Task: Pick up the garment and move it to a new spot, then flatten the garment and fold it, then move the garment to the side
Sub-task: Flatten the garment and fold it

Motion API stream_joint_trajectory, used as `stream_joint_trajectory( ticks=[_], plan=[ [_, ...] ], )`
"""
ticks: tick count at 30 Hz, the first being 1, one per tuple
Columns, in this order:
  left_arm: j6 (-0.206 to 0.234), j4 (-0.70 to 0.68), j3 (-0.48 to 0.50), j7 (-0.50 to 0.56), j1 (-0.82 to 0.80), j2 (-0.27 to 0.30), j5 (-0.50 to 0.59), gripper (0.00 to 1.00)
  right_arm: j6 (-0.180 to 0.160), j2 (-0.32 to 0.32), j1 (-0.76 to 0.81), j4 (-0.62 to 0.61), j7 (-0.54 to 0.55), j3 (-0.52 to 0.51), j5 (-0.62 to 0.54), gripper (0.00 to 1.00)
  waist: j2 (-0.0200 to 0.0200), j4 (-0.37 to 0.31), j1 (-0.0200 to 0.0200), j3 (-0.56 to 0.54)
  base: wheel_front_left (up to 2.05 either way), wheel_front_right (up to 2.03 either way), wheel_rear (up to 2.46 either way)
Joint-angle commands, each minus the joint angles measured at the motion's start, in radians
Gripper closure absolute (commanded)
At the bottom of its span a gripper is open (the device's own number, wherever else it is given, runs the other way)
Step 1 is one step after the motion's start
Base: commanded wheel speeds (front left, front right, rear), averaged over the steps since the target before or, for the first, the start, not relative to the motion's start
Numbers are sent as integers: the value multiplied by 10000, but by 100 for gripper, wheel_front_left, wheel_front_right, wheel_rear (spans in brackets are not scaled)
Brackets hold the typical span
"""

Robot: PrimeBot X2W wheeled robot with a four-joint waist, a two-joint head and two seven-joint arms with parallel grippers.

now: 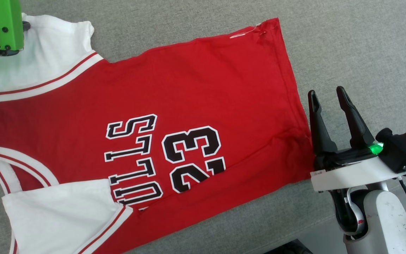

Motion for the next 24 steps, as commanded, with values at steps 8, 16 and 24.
stream_joint_trajectory(
  ticks=[8, 16, 24],
  plan=[
    [488, -166, 534, -1176, 1011, -436, -586, 100, -9, -707, -239, 101, 1116, -143, -180, 0, -1, 632, -1, -1038, 0, 0, 0],
    [386, -1627, 279, -1781, 1848, -389, -412, 100, -9, -2147, -1114, 245, 5037, -301, 659, 0, -1, 1498, -1, -1801, 0, 0, 0],
    [870, -4193, 139, -1867, 2522, -305, -374, 100, -9, -3372, -2922, 1062, 9492, -384, 1784, 0, -1, 2525, -1, -1621, 0, 0, 0]
  ],
)
